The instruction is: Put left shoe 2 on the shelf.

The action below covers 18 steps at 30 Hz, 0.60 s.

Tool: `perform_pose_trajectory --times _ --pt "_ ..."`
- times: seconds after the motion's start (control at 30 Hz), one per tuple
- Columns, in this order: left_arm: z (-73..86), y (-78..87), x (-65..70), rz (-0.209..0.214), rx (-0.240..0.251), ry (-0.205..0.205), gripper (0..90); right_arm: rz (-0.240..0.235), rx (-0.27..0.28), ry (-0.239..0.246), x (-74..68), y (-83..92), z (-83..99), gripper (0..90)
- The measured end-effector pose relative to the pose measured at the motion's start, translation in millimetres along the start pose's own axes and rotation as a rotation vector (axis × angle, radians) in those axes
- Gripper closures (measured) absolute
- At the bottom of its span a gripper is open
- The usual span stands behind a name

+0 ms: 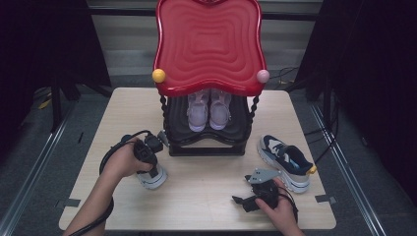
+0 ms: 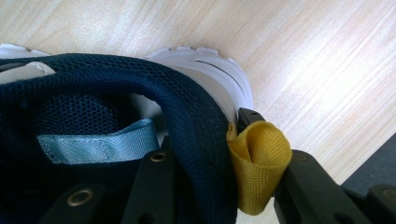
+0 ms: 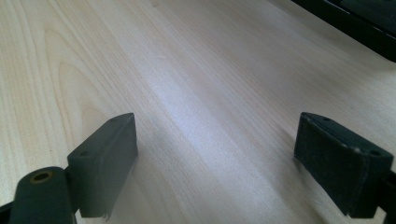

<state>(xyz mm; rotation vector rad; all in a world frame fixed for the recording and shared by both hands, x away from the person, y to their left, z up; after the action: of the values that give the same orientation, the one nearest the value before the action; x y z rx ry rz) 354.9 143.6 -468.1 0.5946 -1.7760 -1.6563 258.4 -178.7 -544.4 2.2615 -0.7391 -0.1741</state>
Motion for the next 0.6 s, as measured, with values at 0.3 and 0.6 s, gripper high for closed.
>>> perform_pose_trajectory --times 0.3,0.6 --pt "1.5 1.3 -1.0 -0.013 -0.022 -0.033 71.1 0.000 0.000 0.000 0.1 0.0 0.0 12.8" --pt "2.6 13.0 3.0 -0.046 -0.017 -0.062 72.7 -0.001 0.001 0.000 0.2 0.0 0.0 12.8"
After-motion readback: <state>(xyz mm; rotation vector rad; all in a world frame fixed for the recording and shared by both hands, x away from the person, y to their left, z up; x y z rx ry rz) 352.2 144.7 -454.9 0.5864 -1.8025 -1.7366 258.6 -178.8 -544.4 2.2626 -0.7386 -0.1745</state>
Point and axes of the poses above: each handheld gripper's, and its own axes: y roughly backward along the jaws, z roughly out of its underside, x roughly to its right, the point moved 5 cm from there along -y, roughly forward along the jaws, and after that the axes turned 10 degrees about y, right-handed, at the moved point
